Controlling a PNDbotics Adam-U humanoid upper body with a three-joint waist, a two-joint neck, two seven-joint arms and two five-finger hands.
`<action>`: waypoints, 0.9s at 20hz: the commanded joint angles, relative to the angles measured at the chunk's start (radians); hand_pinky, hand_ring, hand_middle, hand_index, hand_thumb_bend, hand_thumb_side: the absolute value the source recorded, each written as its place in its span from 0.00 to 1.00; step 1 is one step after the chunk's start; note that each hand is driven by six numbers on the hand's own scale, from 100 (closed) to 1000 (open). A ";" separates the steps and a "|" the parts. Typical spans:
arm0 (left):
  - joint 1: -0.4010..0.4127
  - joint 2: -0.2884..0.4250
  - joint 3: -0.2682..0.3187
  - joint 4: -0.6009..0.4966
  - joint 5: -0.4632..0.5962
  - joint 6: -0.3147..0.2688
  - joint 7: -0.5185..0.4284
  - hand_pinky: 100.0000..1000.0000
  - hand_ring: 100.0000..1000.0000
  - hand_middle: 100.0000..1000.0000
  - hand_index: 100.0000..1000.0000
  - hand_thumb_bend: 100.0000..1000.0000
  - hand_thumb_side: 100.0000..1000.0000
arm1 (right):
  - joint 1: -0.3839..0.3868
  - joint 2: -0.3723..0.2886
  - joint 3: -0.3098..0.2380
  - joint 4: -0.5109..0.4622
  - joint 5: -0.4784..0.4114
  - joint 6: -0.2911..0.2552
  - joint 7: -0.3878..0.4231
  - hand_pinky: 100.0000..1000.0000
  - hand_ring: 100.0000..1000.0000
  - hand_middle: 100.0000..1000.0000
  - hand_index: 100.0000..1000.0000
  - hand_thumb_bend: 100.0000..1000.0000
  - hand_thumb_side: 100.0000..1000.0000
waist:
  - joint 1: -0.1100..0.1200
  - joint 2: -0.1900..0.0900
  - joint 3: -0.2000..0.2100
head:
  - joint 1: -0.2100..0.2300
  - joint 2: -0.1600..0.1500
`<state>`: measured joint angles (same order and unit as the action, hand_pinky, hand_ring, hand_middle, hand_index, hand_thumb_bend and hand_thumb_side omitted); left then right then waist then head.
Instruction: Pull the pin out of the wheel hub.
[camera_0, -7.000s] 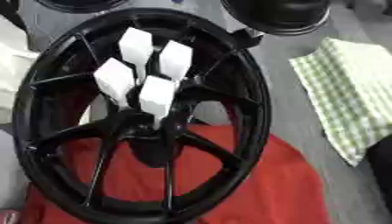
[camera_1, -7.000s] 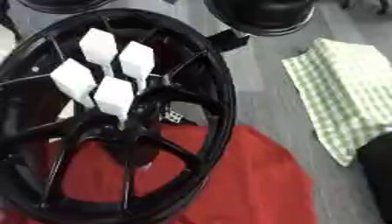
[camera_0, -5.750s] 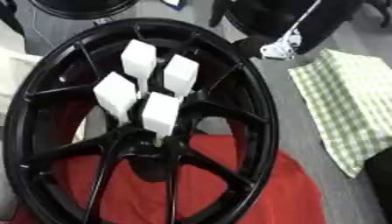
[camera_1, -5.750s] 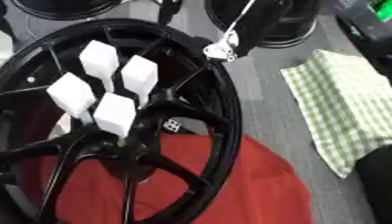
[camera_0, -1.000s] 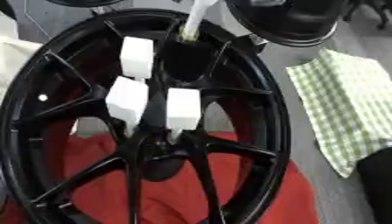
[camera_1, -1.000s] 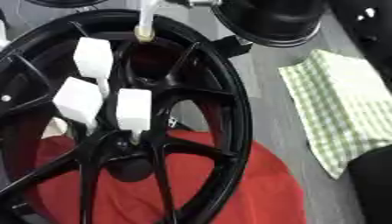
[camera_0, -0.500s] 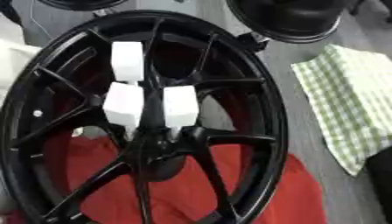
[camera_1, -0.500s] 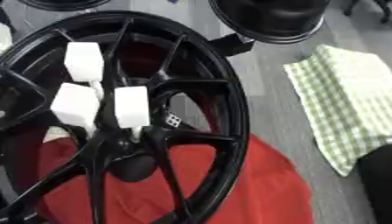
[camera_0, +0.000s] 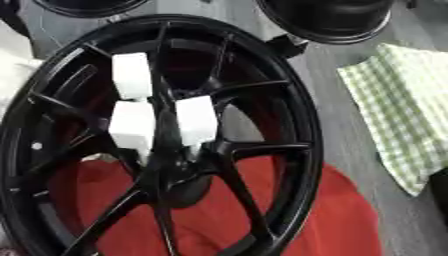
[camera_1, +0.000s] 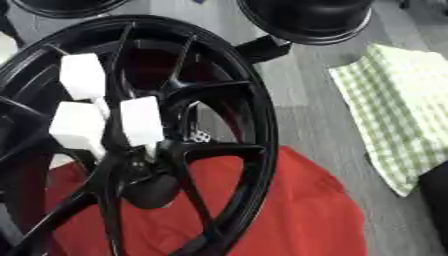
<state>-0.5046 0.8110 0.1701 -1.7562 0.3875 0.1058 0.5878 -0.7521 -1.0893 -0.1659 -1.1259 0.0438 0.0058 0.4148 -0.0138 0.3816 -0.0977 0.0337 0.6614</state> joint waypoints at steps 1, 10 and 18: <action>-0.011 0.037 0.012 -0.006 0.001 -0.001 0.002 0.72 0.75 0.75 0.79 0.17 0.94 | 0.039 -0.012 -0.079 -0.047 0.049 -0.008 -0.049 0.87 0.85 0.76 0.84 0.00 0.55 | 0.002 -0.033 0.001 | -0.004 -0.011; -0.027 0.026 -0.001 -0.006 0.003 0.003 -0.009 0.72 0.75 0.75 0.79 0.17 0.94 | 0.249 0.018 -0.180 -0.189 -0.024 -0.057 -0.190 0.85 0.79 0.68 0.76 0.00 0.39 | 0.002 -0.046 0.020 | -0.025 -0.002; -0.036 0.021 -0.006 -0.009 0.004 0.004 -0.014 0.72 0.75 0.75 0.79 0.17 0.94 | 0.252 0.006 -0.123 -0.259 -0.087 -0.013 -0.318 0.92 0.97 0.89 0.82 0.00 0.00 | 0.001 -0.050 0.029 | -0.032 -0.006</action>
<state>-0.5242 0.8090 0.1577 -1.7541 0.3874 0.1103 0.5773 -0.4886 -1.0358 -0.2851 -1.3602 -0.0403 -0.0155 0.1176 -0.0099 0.3616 -0.0673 0.0053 0.6620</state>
